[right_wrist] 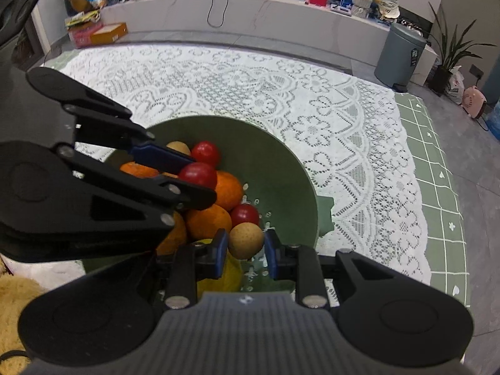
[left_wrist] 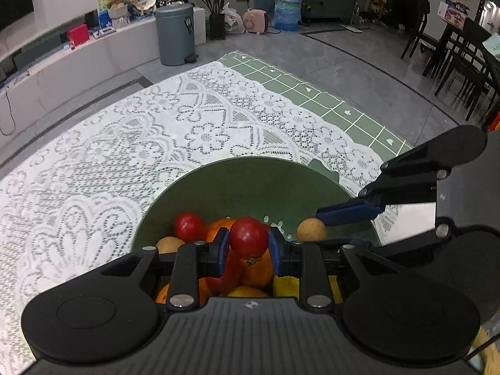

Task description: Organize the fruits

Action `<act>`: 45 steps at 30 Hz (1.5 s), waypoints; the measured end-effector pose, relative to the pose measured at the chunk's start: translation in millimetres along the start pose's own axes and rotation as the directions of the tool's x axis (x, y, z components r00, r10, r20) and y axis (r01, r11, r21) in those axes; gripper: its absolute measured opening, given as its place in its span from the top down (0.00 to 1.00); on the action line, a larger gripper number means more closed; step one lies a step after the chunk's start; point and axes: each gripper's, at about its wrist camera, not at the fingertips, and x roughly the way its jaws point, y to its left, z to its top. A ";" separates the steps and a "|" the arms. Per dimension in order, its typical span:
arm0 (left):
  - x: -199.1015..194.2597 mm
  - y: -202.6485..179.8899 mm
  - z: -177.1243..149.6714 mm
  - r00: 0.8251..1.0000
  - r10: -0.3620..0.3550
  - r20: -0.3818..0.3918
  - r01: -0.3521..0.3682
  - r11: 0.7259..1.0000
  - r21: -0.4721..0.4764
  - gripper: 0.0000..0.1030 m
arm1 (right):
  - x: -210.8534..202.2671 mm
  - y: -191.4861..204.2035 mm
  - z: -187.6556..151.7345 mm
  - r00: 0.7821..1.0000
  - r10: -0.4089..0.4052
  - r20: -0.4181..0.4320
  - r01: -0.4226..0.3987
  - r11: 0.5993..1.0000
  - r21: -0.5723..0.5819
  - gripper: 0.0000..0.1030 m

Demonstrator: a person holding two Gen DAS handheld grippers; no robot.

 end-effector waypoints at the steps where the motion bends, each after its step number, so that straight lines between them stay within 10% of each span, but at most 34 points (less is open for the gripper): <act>1: 3.1 1.4 1.4 1.000 -0.008 -0.004 0.008 1.000 -0.004 0.71 | 2.7 -0.8 1.3 1.000 0.002 -0.009 -0.003 1.000 -0.007 0.78; 23: 31.2 9.9 4.2 0.998 -0.044 -0.042 0.043 0.999 -0.017 0.69 | 23.2 -3.9 5.4 0.996 0.002 -0.085 -0.005 1.000 -0.030 0.78; 32: 9.8 13.7 2.3 0.999 -0.032 -0.002 0.032 0.998 -0.048 0.53 | 7.9 2.0 7.3 0.998 0.009 -0.055 -0.011 0.999 -0.036 0.64; 45: -88.4 21.8 -3.9 0.976 0.182 0.120 -0.175 0.982 -0.064 0.49 | -53.0 31.0 20.8 0.997 -0.025 0.079 0.027 0.999 -0.025 0.38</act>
